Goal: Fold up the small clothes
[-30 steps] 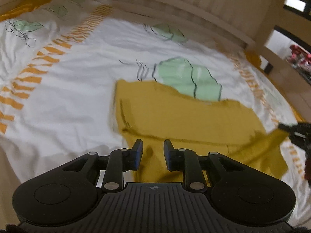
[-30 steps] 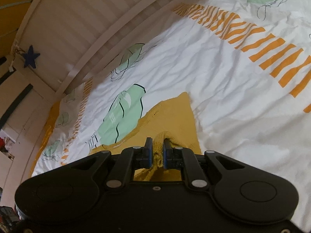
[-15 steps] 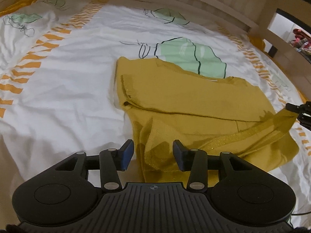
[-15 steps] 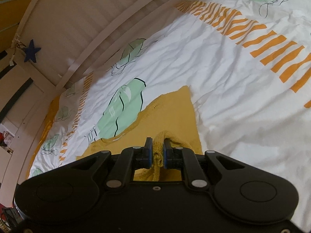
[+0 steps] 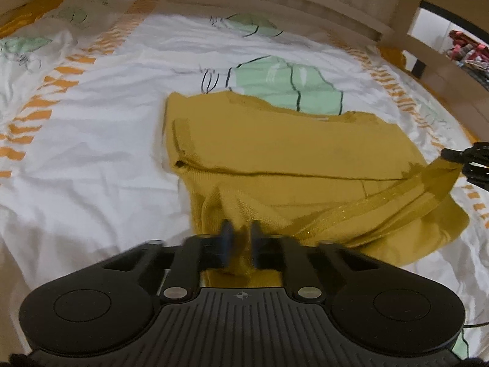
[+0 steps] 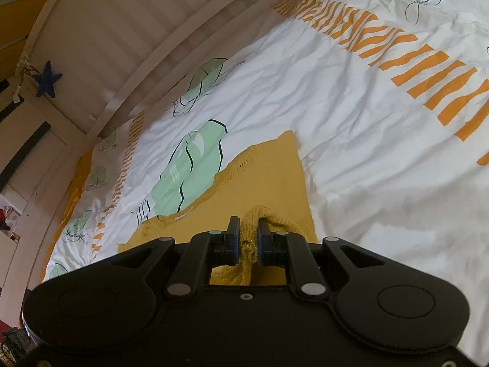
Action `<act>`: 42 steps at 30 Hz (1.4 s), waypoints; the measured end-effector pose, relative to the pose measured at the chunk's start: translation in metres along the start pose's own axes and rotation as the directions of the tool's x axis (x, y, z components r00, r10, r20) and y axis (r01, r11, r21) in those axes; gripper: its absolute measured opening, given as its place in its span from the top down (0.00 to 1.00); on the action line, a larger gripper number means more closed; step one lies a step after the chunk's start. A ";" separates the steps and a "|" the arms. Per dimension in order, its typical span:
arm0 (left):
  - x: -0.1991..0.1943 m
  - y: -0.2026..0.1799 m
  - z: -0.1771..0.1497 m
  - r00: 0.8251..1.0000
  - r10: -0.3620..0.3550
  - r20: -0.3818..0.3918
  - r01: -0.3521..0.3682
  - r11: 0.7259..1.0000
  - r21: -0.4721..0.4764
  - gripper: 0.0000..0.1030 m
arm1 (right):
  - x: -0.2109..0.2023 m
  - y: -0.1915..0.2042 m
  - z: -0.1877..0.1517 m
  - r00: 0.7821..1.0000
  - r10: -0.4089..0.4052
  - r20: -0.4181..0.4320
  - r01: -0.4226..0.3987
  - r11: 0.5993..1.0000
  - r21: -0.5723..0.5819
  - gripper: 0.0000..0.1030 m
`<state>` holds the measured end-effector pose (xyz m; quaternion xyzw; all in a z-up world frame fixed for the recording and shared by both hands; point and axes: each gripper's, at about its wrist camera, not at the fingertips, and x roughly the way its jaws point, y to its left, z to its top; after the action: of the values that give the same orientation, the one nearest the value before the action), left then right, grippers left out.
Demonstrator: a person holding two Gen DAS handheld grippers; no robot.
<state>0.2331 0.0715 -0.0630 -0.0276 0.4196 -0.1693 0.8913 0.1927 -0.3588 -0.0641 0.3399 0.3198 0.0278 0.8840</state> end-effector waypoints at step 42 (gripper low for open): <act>0.004 0.022 0.081 0.981 0.075 0.178 -0.049 0.988 -0.145 0.75 | 0.039 0.048 0.031 0.991 -0.037 0.130 0.073 0.954 -0.290 0.46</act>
<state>0.3031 0.0831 -0.0181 -0.0924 0.3473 -0.1084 0.9269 0.2498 -0.3296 -0.0377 0.1968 0.2664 0.0294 0.9431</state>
